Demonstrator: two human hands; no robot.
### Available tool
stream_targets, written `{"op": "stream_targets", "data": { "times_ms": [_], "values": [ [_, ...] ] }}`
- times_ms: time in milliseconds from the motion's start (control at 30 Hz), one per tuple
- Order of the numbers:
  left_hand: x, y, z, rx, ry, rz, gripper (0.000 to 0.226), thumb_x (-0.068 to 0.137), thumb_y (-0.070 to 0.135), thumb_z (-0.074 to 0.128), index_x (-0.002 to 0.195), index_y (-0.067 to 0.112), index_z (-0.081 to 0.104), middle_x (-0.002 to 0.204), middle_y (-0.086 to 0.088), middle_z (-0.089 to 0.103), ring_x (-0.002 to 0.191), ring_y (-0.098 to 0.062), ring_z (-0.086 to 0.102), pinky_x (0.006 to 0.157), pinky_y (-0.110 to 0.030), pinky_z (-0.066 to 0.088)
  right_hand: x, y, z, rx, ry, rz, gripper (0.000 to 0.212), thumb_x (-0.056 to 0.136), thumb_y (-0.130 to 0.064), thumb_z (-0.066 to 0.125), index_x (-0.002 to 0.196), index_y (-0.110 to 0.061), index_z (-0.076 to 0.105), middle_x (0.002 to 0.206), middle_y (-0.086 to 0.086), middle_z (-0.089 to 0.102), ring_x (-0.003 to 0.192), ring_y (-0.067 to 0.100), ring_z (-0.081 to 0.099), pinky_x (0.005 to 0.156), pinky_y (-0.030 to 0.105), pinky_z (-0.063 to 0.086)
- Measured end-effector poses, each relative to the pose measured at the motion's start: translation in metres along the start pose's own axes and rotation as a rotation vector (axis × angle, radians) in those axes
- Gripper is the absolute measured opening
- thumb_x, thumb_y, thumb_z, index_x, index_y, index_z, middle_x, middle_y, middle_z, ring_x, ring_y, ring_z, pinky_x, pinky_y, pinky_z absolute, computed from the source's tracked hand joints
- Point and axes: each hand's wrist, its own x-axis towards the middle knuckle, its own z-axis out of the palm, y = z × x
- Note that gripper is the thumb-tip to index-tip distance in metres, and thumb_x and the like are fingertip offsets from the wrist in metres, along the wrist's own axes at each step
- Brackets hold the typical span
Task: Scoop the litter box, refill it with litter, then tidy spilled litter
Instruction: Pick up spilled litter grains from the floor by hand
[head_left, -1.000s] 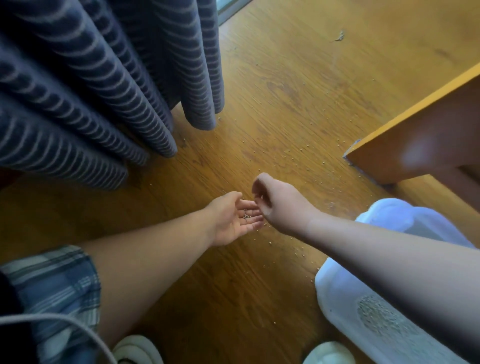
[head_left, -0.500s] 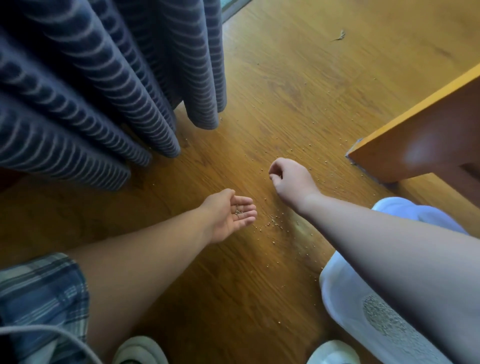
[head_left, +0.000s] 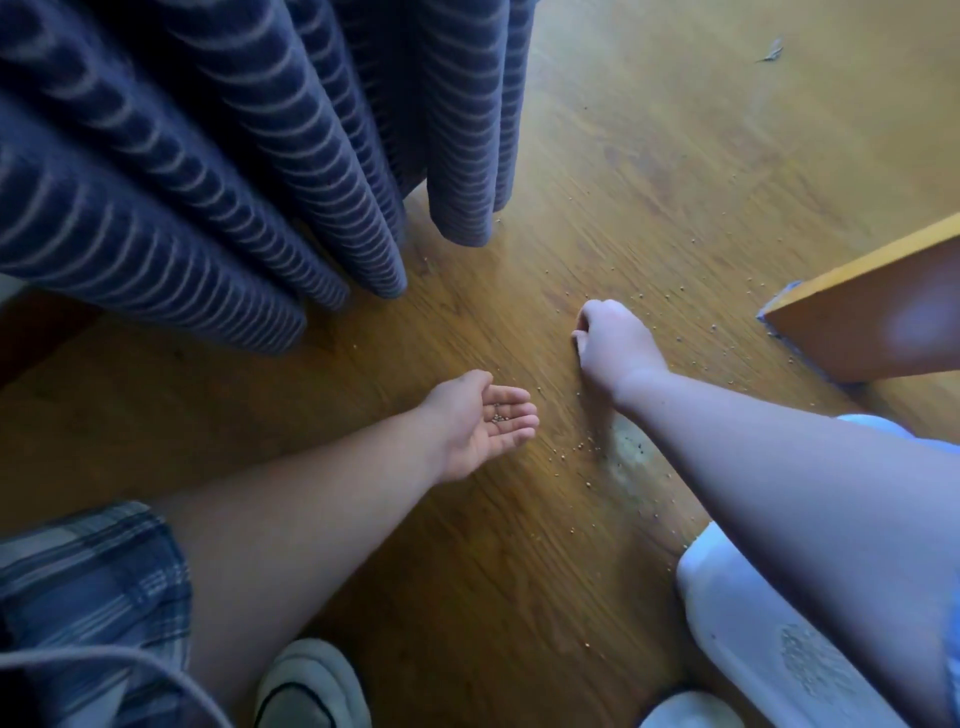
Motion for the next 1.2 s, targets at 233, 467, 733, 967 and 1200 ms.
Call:
{"op": "stream_targets", "data": {
  "times_ms": [233,467,733,967,1200],
  "values": [
    [0.006,-0.007,0.018,0.083,-0.045,-0.005,0.046,0.108,0.028,0.028,0.115,-0.002,0.061,0.122,-0.023,0.063,0.104,-0.03,0.065,0.082,-0.038,0.058,-0.028,0.001,-0.015,0.135,-0.089,-0.182,0.007,0.097,-0.021,0.056,0.09,-0.023,0.056,0.093,-0.006,0.058,0.089,0.017,0.055,0.076,0.027,0.038],
    [0.011,-0.017,0.035,0.056,-0.149,-0.031,0.043,0.108,0.026,0.028,0.116,-0.003,0.058,0.128,-0.025,0.059,0.116,-0.034,0.061,0.089,-0.04,0.056,-0.073,0.013,-0.027,0.257,-0.236,-0.281,0.017,0.094,-0.015,0.055,0.094,-0.019,0.072,0.095,-0.004,0.071,0.091,0.015,0.063,0.08,0.029,0.048],
    [0.013,-0.019,0.018,0.155,-0.031,-0.036,0.046,0.109,0.027,0.027,0.119,-0.003,0.06,0.121,-0.022,0.063,0.108,-0.031,0.064,0.085,-0.04,0.057,-0.057,0.033,-0.006,-0.01,-0.122,-0.166,0.009,0.096,-0.021,0.056,0.099,-0.02,0.064,0.105,0.0,0.059,0.105,0.022,0.057,0.09,0.035,0.047],
    [0.005,-0.018,0.002,0.198,-0.047,-0.069,0.047,0.109,0.028,0.027,0.119,-0.002,0.061,0.12,-0.022,0.065,0.108,-0.031,0.065,0.091,-0.04,0.057,-0.059,0.018,0.004,-0.105,-0.133,-0.238,0.009,0.098,-0.018,0.05,0.097,-0.017,0.06,0.103,0.003,0.056,0.105,0.025,0.054,0.08,0.034,0.047],
    [0.002,-0.031,0.003,0.232,-0.064,-0.094,0.048,0.108,0.029,0.025,0.118,-0.002,0.06,0.122,-0.021,0.063,0.104,-0.029,0.066,0.086,-0.038,0.058,-0.07,0.007,-0.006,-0.016,-0.193,-0.334,0.004,0.096,-0.02,0.055,0.093,-0.019,0.057,0.096,0.001,0.057,0.098,0.026,0.058,0.08,0.03,0.042]
  ]
}}
